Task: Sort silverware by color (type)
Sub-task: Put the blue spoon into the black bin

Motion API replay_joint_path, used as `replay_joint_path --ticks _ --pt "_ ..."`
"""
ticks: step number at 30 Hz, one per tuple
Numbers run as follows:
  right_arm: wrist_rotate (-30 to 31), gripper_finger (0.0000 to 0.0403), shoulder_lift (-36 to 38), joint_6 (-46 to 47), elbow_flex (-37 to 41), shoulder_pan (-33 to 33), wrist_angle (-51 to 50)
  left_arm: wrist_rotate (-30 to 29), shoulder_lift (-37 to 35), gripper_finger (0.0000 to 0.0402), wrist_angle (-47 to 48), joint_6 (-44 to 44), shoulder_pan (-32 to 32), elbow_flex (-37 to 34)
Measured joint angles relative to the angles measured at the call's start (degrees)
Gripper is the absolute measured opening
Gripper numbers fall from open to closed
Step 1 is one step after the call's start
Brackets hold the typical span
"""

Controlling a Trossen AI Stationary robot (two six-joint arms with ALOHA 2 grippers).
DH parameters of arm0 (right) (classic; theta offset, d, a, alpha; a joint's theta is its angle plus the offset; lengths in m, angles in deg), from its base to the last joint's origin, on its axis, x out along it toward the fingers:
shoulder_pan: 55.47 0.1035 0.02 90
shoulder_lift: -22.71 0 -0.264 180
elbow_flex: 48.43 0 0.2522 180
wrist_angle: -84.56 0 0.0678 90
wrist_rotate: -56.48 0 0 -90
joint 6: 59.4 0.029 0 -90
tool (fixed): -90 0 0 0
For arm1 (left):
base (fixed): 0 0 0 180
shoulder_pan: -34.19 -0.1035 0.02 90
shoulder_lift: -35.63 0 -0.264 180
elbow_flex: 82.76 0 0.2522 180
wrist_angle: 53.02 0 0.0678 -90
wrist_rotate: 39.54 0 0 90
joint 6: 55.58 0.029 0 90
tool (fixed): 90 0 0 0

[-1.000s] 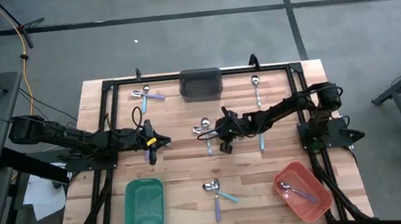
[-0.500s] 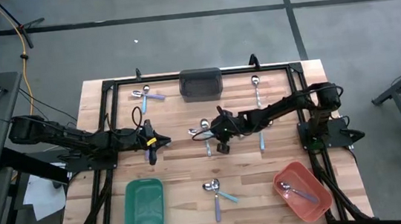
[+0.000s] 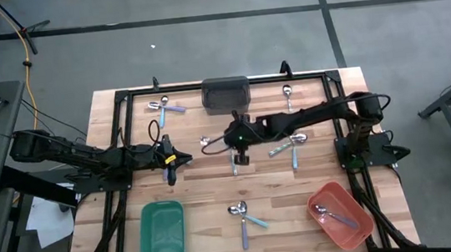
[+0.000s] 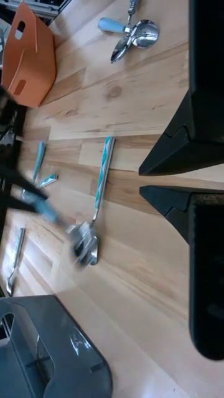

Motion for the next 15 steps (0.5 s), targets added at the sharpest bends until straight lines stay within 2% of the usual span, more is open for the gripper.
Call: replay_joint_path --ticks 5,12,15 --pt "5.34 0.0021 0.02 -3.12 -7.81 -3.25 -8.11 0.00 0.00 0.0030 -0.02 0.91 0.01 0.00" --pt "4.87 0.0021 0.07 -10.59 -12.91 -11.98 -9.93 0.00 0.00 0.0030 -0.02 1.01 0.00 0.00" --pt "1.78 0.0021 0.07 -14.74 -12.91 -16.66 -9.62 0.00 0.00 0.0030 -0.04 1.59 0.00 0.00"
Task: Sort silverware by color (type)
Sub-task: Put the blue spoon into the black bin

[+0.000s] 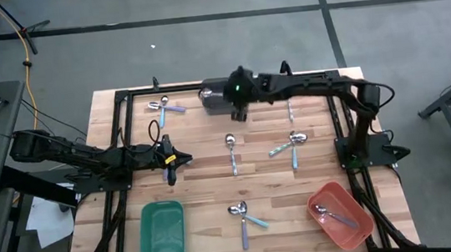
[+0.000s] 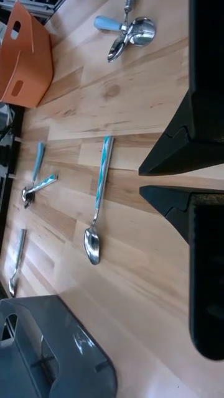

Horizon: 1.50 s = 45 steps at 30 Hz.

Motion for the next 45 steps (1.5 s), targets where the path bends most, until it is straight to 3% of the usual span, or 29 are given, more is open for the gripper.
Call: replay_joint_path --ticks 7,17,34,45 --pt "-6.14 0.0021 -2.14 -1.56 -0.02 -8.55 3.64 -0.02 0.00 0.0030 -0.15 0.29 -0.04 0.00" --pt "-10.08 0.0021 -8.16 -4.68 0.00 -12.58 5.70 -0.02 0.00 0.0030 -0.51 -0.02 -0.07 -0.02" --pt "-16.11 0.0021 -11.21 -1.20 0.00 -13.64 5.19 -0.04 0.00 0.0030 -0.52 -0.06 -0.07 -0.02" --pt "-16.61 0.0021 -11.21 4.33 0.00 -13.73 4.68 -0.04 0.00 0.0030 -0.52 0.29 -0.02 -0.02"
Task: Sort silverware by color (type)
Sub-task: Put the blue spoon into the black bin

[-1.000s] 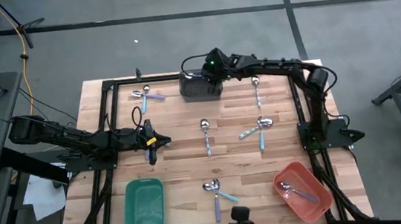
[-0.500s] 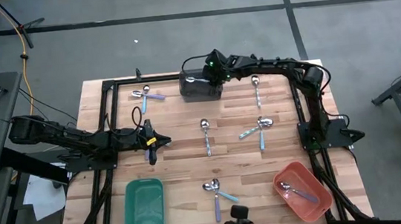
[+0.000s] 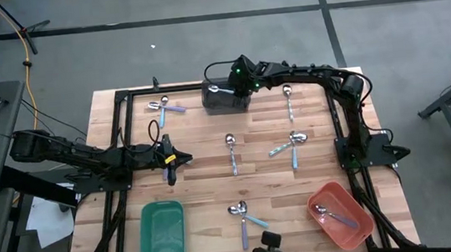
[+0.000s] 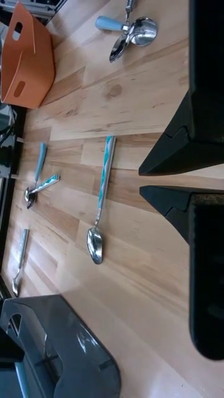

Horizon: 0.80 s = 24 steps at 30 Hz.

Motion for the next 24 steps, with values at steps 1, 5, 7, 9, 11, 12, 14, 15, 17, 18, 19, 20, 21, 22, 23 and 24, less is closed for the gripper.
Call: replay_joint_path --ticks 1,5,7,9,11,12,14,15,17,18,19,20,21,22,23,24 --pt "-0.02 0.0021 0.00 0.21 0.00 0.00 -0.07 0.00 0.00 0.0030 0.00 0.01 0.00 0.00" --pt "-0.15 0.0021 -0.02 1.45 0.00 -0.02 -0.22 0.00 0.00 0.0030 0.00 0.04 0.00 0.00" --pt "-0.15 0.0021 -0.02 2.05 0.05 -0.02 -0.60 0.00 0.00 0.0030 0.00 0.04 0.00 0.00" --pt "-0.15 0.0021 -0.02 2.11 0.24 -0.02 -0.59 0.00 0.00 0.0030 0.02 0.07 0.00 0.00" --pt "-0.15 0.0021 -0.04 2.08 0.24 -0.02 -0.56 0.00 0.00 0.0030 0.02 0.09 0.00 0.00" --pt "-0.15 0.0021 -0.04 2.08 0.24 -0.02 -0.49 0.00 0.00 0.0030 0.02 0.09 0.00 0.00" --pt "-0.15 0.0021 -0.04 2.08 0.24 -0.02 -0.52 0.00 0.00 0.0030 0.02 0.09 0.00 0.00" --pt "-0.15 0.0021 -0.04 2.08 0.24 -0.02 -0.57 0.00 0.00 0.0030 0.02 0.11 0.00 0.00" --pt "-0.15 0.0021 -0.04 2.06 0.24 -0.02 -0.51 0.00 0.00 0.0030 0.02 0.11 0.00 0.00" --pt "-0.13 0.0021 -0.04 2.06 0.24 -0.02 -0.49 0.00 0.00 0.0030 0.02 0.11 0.00 0.00" --pt "-0.13 0.0021 -0.04 2.10 0.24 -0.02 -0.49 0.00 0.00 0.0030 0.02 0.11 0.00 0.00" --pt "-0.13 0.0021 -0.04 2.11 0.24 -0.02 -0.53 0.00 0.00 0.0030 0.02 0.11 0.00 0.00" --pt "-0.13 0.0021 -0.04 2.11 0.25 0.00 -0.52 0.00 0.00 0.0030 0.02 0.11 0.00 0.00" --pt "-0.13 0.0021 -0.04 2.11 0.26 0.00 -0.49 0.00 0.00 0.0030 0.02 0.11 0.00 0.00" --pt "-0.13 0.0021 -0.05 2.11 0.25 0.00 -0.45 0.00 0.00 0.0030 0.02 0.12 0.00 0.00" --pt "-0.13 0.0021 -0.04 2.12 0.26 0.00 -0.32 0.00 0.00 0.0030 0.02 0.21 0.00 0.00"
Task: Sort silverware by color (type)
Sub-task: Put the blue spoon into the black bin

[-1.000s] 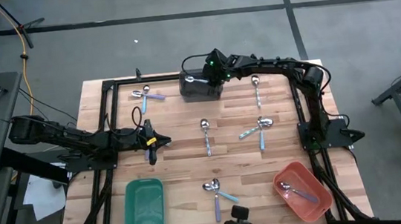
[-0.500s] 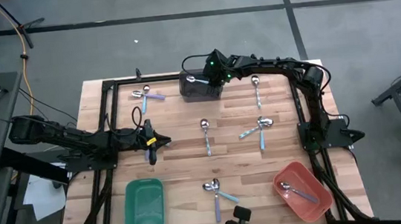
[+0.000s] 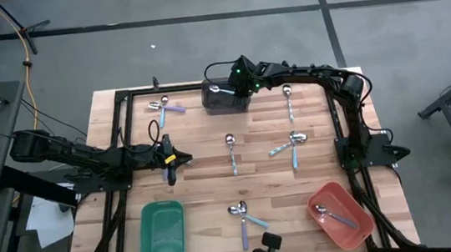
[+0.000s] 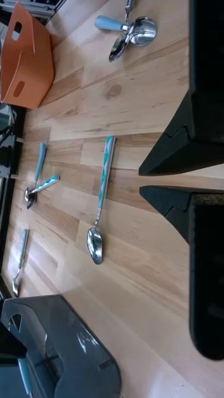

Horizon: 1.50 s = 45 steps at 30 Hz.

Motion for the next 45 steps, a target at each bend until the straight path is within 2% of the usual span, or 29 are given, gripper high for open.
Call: replay_joint_path --ticks 19,24,32,39,42,45 --pt "0.02 0.0021 -0.02 1.52 0.04 0.11 -0.73 0.00 0.00 0.0030 0.00 0.86 0.02 0.00" --pt "0.26 0.0021 -1.96 1.62 -0.03 0.13 0.15 0.00 0.00 0.0030 0.00 0.86 0.02 0.00" --pt "0.20 0.0021 -2.75 2.52 -3.67 0.05 -1.75 0.00 0.00 0.0030 0.00 0.89 0.02 0.00" --pt "-0.48 0.0021 -2.98 3.38 -3.85 -0.15 -2.98 0.00 0.00 0.0030 0.01 0.89 0.02 0.00" --pt "-0.48 0.0031 -3.59 4.79 -3.82 -0.11 -2.79 0.02 0.00 0.0030 0.02 0.89 0.02 0.00" --pt "-0.51 0.0056 -4.23 5.43 -3.78 -0.11 -2.82 0.02 0.00 0.0030 0.02 0.91 0.02 0.00"
